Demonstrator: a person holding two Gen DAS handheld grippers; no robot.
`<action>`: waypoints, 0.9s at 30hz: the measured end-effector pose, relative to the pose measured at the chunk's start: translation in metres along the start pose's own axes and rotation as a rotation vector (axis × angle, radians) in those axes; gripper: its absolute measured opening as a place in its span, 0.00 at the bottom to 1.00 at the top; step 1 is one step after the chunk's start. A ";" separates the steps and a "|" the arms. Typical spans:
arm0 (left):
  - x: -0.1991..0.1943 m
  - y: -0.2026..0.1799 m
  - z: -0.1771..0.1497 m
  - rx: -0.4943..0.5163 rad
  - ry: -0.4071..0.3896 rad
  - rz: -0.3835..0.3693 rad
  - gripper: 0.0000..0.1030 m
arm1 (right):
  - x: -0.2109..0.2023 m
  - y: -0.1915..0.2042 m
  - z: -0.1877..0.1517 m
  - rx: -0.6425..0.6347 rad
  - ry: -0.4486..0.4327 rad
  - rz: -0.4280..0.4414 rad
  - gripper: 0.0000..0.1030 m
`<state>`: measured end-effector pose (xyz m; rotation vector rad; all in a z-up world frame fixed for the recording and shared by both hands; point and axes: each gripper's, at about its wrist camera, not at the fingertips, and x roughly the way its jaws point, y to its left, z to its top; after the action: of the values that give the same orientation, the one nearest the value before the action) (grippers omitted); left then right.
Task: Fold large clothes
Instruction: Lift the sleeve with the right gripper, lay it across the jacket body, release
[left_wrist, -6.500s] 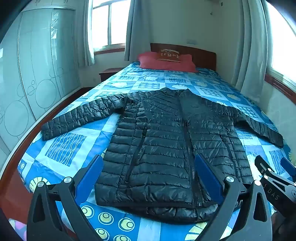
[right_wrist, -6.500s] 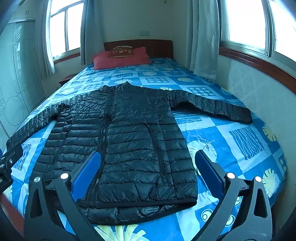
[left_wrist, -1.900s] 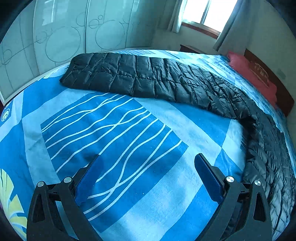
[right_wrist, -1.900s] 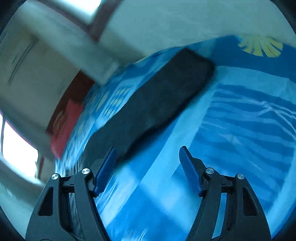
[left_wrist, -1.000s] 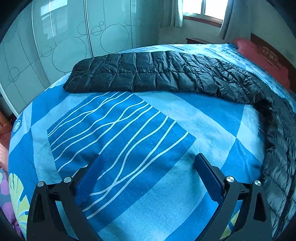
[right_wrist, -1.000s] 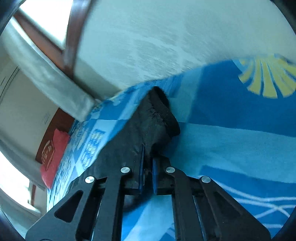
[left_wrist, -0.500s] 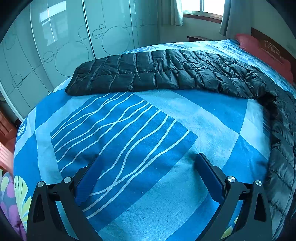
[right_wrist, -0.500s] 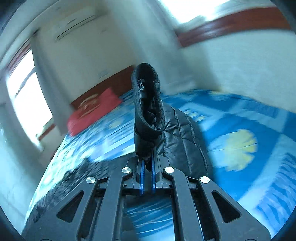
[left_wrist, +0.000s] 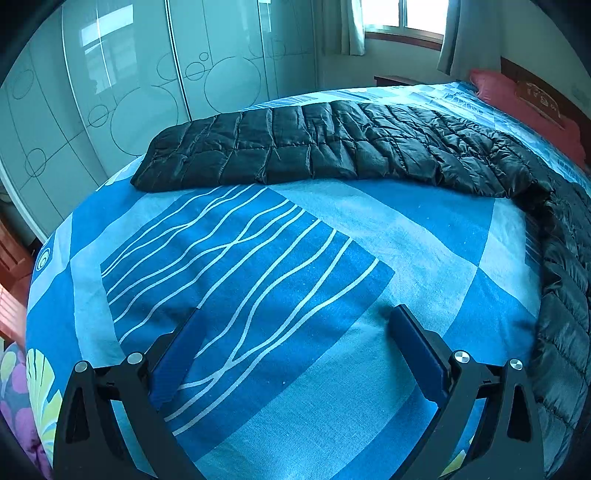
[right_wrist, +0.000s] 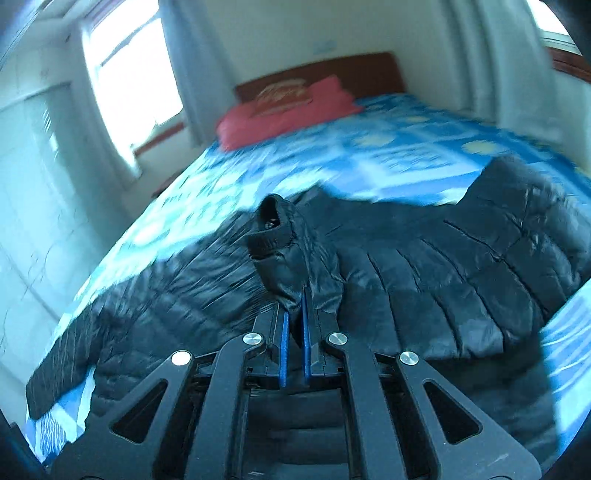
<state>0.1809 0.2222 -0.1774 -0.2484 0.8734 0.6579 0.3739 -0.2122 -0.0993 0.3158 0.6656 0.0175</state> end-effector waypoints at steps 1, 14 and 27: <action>0.000 0.000 0.000 0.000 0.000 -0.001 0.96 | 0.012 0.017 -0.005 -0.016 0.021 0.014 0.05; -0.001 0.000 0.000 -0.003 0.000 -0.003 0.96 | 0.069 0.136 -0.041 -0.135 0.171 0.150 0.10; -0.001 0.000 0.000 -0.004 -0.001 -0.005 0.96 | -0.007 0.092 -0.024 -0.138 0.153 0.295 0.66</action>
<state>0.1806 0.2221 -0.1766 -0.2538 0.8707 0.6553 0.3619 -0.1187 -0.0858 0.2784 0.7608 0.3705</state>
